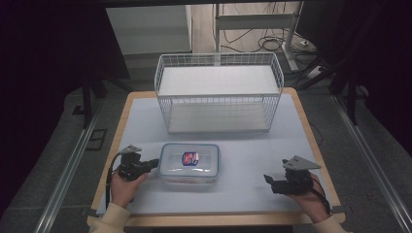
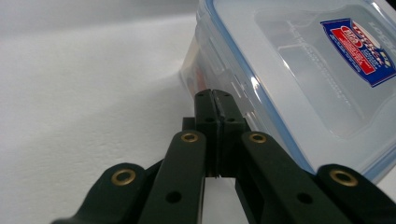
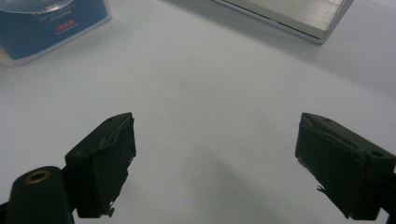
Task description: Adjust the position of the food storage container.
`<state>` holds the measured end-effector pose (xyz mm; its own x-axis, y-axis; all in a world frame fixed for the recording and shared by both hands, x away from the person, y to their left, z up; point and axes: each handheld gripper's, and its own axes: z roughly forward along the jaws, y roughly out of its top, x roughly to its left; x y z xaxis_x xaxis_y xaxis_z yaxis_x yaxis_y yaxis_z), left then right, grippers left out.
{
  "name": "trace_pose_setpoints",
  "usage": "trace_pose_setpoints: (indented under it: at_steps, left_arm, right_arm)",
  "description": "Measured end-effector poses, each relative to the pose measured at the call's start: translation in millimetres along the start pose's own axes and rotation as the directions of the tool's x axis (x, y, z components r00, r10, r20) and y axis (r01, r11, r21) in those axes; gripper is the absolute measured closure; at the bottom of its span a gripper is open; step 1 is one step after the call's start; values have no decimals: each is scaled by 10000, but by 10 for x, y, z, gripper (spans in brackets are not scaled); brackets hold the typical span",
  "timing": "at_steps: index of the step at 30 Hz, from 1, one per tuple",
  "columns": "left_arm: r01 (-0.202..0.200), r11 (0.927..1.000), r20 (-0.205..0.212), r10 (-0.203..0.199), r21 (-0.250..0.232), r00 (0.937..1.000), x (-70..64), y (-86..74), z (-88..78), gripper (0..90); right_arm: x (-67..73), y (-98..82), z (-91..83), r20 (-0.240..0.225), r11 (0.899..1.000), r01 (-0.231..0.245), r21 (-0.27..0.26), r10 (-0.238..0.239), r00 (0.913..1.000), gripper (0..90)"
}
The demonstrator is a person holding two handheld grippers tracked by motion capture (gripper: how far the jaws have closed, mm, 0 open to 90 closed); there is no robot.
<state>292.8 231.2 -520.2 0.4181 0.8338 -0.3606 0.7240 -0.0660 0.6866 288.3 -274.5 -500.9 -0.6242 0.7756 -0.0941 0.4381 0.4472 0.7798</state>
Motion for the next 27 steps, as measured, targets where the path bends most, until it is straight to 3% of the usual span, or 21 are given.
trace_pose_setpoints:
  at_steps: [12, 19, 27]
  left_arm:
    - [-632, 9967, 371, 614, 500, 9974, -269, 63, 232, 900]
    - [-1014, 9937, 467, 992, 470, 9940, -487, 93, 395, 900]
    - [-1013, 9940, 607, 987, 419, 9933, -519, 105, 440, 900]
  right_arm:
    - [4, -2, 14, -6, 10000, 56, 55, -56, 10000, 121]
    - [11, -2, 23, 0, 9999, 47, 94, -47, 10000, 121]
    - [6, -3, 24, -4, 10000, 41, 87, -41, 10000, 121]
